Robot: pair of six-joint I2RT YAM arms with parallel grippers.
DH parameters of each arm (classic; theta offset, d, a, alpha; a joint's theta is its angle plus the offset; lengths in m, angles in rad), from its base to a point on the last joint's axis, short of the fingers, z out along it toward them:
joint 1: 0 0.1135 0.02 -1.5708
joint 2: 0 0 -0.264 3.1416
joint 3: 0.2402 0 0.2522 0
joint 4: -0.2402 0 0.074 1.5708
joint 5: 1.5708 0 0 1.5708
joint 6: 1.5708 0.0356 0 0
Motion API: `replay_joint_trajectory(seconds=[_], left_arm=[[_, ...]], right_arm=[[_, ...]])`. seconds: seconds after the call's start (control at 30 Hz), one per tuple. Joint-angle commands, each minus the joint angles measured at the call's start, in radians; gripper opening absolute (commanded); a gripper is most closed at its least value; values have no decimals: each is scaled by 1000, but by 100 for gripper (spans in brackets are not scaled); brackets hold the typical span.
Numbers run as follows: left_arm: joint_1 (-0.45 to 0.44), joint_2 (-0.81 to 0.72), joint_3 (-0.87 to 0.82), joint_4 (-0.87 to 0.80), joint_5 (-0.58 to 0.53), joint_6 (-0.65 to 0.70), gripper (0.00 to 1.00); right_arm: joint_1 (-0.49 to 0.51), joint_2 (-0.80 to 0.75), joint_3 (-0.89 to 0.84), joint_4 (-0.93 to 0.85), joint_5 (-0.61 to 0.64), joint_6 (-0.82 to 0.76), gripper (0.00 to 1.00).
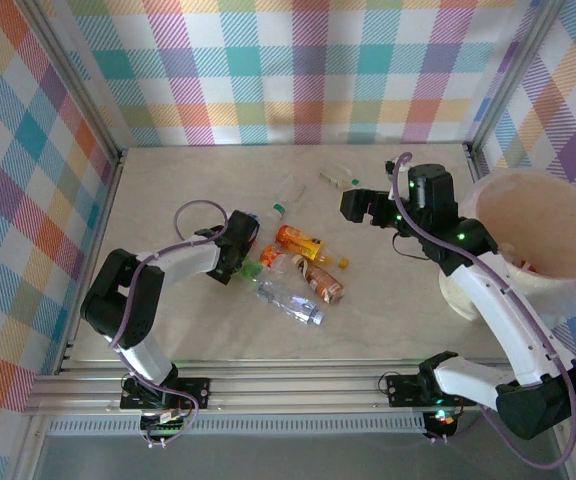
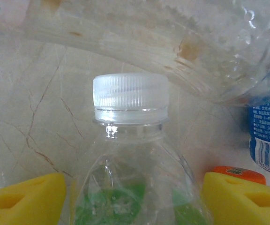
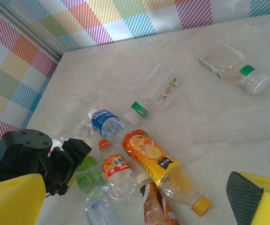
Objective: Put the plastic bottles in the bin
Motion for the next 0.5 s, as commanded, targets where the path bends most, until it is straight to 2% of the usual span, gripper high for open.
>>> replay_joint_trajectory(seconds=[0.0, 0.33, 0.47], left_arm=[[9, -2, -13, 32, -13, 2, 73], [10, -155, -70, 85, -67, 93, 56], [10, -245, -90, 115, -40, 157, 54]], right_arm=[[9, -20, -4, 1, 6, 3, 100], [9, -12, -24, 26, 30, -51, 100], [9, -12, -58, 96, -52, -62, 100]])
